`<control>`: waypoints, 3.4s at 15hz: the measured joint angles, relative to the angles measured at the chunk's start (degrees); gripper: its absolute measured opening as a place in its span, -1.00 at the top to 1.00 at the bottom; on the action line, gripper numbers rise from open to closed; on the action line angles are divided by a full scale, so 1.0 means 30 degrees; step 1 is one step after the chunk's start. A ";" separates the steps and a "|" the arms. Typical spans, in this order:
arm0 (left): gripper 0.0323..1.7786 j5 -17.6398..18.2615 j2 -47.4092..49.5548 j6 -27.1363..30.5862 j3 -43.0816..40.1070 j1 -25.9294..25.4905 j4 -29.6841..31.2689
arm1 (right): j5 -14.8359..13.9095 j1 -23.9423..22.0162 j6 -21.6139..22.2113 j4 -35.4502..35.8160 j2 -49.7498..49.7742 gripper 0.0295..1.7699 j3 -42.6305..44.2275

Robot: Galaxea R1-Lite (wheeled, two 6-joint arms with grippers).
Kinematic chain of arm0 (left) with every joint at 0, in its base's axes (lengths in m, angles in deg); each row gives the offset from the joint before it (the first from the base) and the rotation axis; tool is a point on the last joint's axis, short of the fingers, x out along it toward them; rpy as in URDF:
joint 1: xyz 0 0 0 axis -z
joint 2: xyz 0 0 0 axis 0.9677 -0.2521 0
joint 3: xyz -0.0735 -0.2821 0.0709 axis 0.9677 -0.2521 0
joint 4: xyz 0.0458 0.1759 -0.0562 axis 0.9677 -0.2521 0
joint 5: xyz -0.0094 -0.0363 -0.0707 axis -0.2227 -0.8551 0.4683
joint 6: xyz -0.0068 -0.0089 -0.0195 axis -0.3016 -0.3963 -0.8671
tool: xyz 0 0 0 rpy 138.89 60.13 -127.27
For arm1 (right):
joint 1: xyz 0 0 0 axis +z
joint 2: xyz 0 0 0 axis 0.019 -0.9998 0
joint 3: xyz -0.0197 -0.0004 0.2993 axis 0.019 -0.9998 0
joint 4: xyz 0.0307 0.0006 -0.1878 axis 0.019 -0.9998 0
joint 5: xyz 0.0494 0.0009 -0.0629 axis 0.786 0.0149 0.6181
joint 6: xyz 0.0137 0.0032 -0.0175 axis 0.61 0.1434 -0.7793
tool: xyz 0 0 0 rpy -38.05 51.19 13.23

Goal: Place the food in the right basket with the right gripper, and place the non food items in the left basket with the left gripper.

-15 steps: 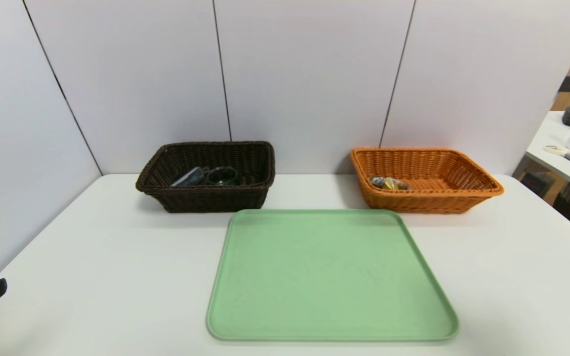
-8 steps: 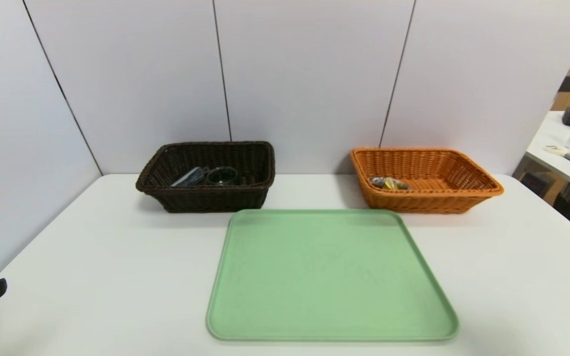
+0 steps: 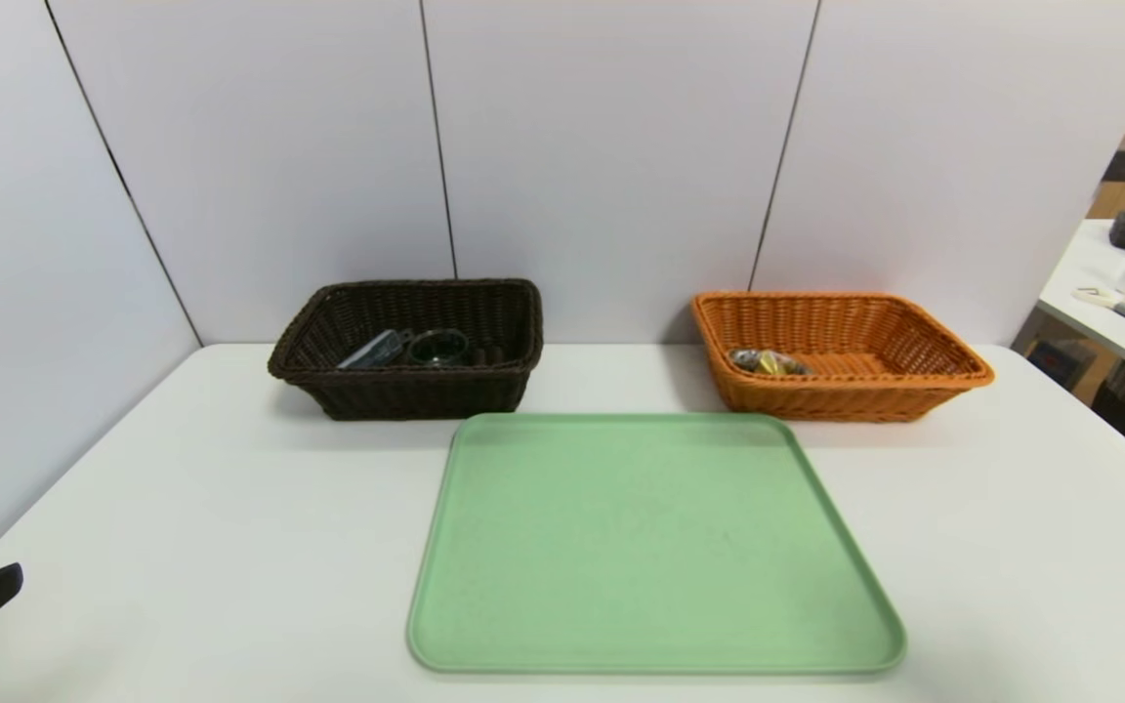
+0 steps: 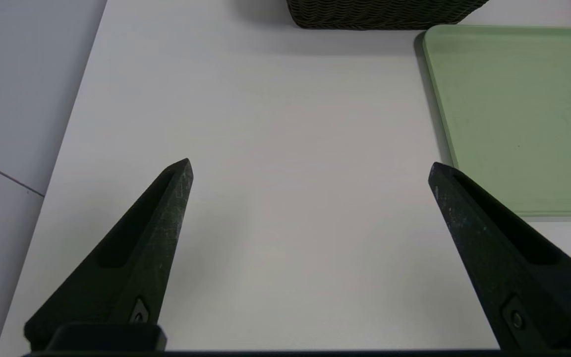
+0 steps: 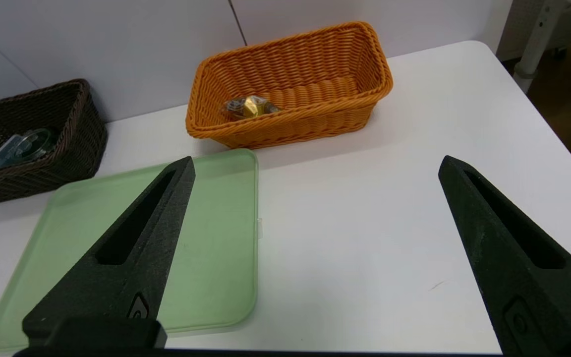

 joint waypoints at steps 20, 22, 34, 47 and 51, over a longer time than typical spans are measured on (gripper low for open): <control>-0.90 0.0459 0.1479 0.0683 -0.1170 0.0000 0.0146 | 0.0012 0.6660 -0.1552 0.0102 0.4584 -0.92 -0.3170; -0.90 0.0423 0.2040 0.0683 -0.1552 0.0000 0.0150 | -0.0016 0.6660 -0.1556 -0.0028 0.5559 -0.92 -0.3499; -0.90 0.1020 0.7322 0.2328 -0.4799 0.0033 0.0102 | -0.0024 0.6632 -0.1629 -0.1857 1.0716 -0.92 -0.4750; -0.90 0.1231 1.1236 0.4413 -0.8399 0.0918 -0.0081 | -0.3040 0.6445 -0.2975 -0.2755 1.3763 -0.92 -0.7249; -0.90 0.1146 1.2589 0.4389 -0.9923 0.1000 0.1260 | -0.5815 0.6437 -0.3535 -0.1479 1.4442 -0.92 -0.9765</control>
